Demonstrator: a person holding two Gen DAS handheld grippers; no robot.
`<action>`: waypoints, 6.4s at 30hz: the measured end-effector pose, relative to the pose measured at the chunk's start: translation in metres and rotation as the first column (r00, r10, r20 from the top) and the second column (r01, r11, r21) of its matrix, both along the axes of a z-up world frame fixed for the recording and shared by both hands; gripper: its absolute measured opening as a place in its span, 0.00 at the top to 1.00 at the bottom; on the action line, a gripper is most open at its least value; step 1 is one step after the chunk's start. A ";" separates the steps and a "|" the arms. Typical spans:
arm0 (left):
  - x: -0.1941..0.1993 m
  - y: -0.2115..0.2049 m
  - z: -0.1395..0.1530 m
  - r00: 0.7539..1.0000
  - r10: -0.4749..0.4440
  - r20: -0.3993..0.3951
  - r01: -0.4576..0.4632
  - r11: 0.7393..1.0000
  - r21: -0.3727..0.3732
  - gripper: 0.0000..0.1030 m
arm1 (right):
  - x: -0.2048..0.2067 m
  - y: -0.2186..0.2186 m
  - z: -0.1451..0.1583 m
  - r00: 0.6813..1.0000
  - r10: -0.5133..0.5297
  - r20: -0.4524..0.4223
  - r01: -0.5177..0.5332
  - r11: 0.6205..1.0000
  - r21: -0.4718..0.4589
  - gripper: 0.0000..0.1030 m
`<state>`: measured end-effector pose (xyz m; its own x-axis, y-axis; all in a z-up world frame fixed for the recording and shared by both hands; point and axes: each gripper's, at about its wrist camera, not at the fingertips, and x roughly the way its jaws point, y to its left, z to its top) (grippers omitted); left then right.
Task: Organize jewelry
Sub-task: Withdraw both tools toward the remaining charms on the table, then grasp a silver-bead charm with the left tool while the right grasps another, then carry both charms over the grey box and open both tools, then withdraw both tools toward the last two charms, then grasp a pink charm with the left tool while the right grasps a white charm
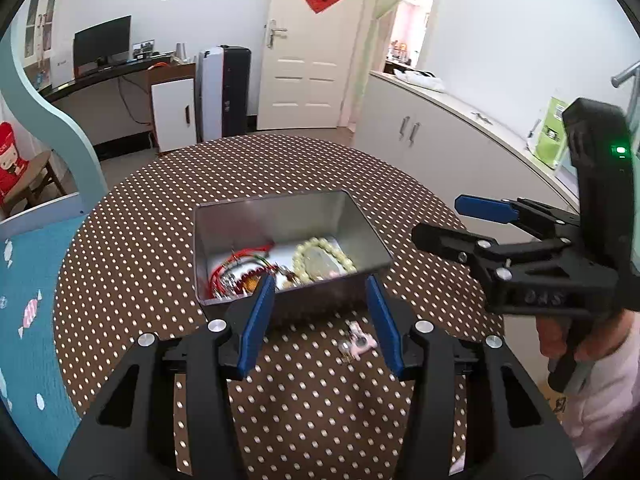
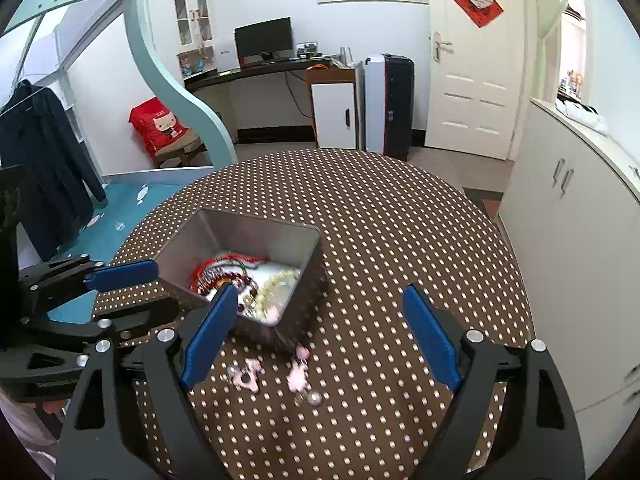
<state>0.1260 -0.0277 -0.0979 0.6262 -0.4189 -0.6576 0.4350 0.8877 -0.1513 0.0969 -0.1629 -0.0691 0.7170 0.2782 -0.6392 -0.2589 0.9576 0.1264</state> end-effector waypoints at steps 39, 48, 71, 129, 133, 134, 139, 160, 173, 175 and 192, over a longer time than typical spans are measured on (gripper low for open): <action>0.004 -0.021 -0.070 0.984 -0.014 -0.177 0.013 1.000 -0.003 0.70 | -0.020 0.018 -0.068 0.977 0.168 -0.135 -0.178 0.982 -0.062 0.83; 0.011 -0.030 -0.078 0.982 -0.014 -0.190 0.021 0.999 0.035 0.86 | -0.018 0.005 -0.069 0.980 0.136 -0.147 -0.145 0.988 -0.056 0.88; 0.010 -0.026 -0.074 0.987 0.000 -0.159 0.013 0.997 0.079 0.91 | -0.014 -0.003 -0.063 0.985 0.113 -0.134 -0.120 0.992 -0.047 0.88; 0.049 0.025 -0.011 0.990 0.112 -0.087 -0.118 0.991 -0.060 0.78 | 0.023 0.009 -0.018 0.996 0.071 -0.044 -0.073 0.996 -0.047 0.69; 0.042 0.019 -0.011 0.990 0.109 -0.086 -0.113 0.992 -0.051 0.78 | 0.019 -0.003 -0.022 0.997 0.041 -0.067 -0.042 0.999 -0.021 0.63; 0.041 0.018 -0.010 0.991 0.105 -0.085 -0.110 0.993 -0.051 0.78 | 0.017 -0.005 -0.025 0.996 0.040 -0.074 -0.042 0.999 -0.016 0.63; 0.030 0.011 -0.012 0.992 0.089 -0.088 -0.093 0.995 -0.044 0.73 | 0.008 0.007 -0.040 0.989 0.085 -0.117 -0.088 0.996 -0.024 0.61; 0.008 -0.003 -0.029 0.988 0.051 -0.145 -0.052 0.999 -0.001 0.66 | 0.007 0.043 -0.066 0.972 0.147 -0.184 -0.168 0.980 -0.107 0.72; 0.014 -0.054 -0.054 0.978 -0.045 -0.206 0.062 0.995 0.075 0.58 | -0.011 0.006 -0.067 0.979 0.102 -0.178 -0.117 0.990 -0.076 0.85; 0.016 -0.063 -0.062 0.975 -0.049 -0.218 0.074 0.991 0.111 0.58 | -0.015 -0.003 -0.068 0.981 0.088 -0.175 -0.101 0.993 -0.068 0.85; 0.009 -0.077 -0.075 0.979 -0.069 -0.192 0.104 0.978 0.180 0.79 | -0.023 -0.021 -0.065 0.984 0.061 -0.165 -0.066 0.998 -0.025 0.85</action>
